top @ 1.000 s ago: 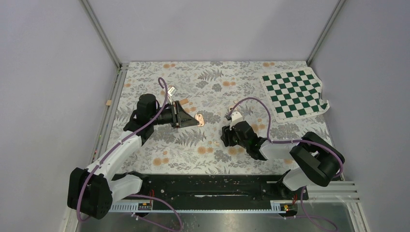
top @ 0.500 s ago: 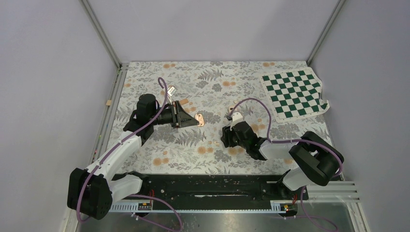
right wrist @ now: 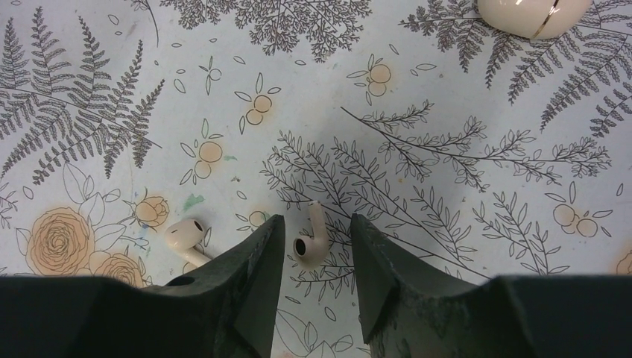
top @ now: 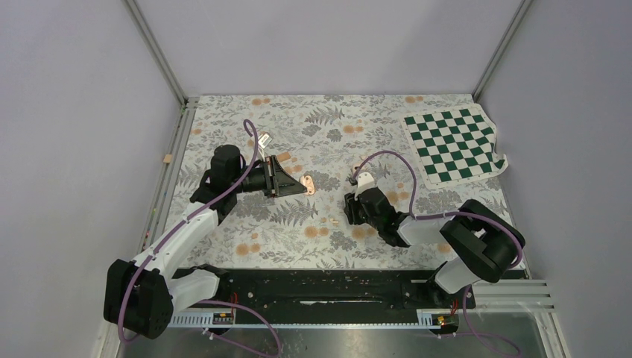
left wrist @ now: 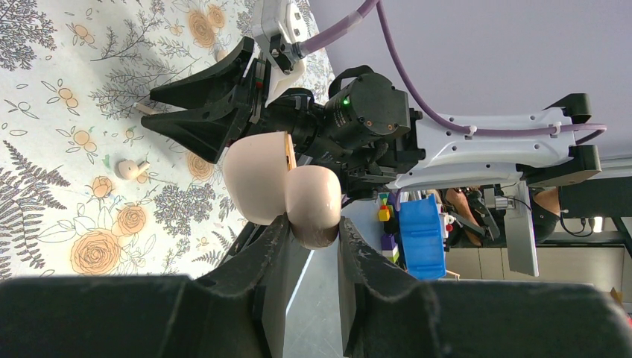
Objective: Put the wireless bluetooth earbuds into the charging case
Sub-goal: Pick up the earbud from the center of the board.
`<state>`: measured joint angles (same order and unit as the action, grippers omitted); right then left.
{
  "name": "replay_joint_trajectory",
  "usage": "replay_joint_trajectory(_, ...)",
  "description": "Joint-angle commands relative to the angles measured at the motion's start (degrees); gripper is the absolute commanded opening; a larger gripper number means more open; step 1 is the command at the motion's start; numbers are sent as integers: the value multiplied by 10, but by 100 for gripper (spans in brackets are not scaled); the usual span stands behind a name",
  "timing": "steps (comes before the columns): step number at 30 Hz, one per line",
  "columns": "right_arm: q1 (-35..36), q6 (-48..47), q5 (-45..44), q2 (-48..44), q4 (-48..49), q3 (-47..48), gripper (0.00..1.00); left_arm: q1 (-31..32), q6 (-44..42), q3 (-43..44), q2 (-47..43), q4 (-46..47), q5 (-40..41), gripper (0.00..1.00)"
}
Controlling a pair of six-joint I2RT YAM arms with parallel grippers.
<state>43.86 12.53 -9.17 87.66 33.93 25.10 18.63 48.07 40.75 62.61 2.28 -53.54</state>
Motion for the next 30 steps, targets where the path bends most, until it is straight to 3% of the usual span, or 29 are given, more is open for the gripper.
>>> replay_joint_trajectory(1, -3, -10, -8, 8, 2, -13, 45, -4, 0, 5, -12, 28, 2, 0)
replay_joint_trajectory(30, 41, -50, -59, 3, -43, -8, 38, -4, 4, 0, -8, 43, -4, 0)
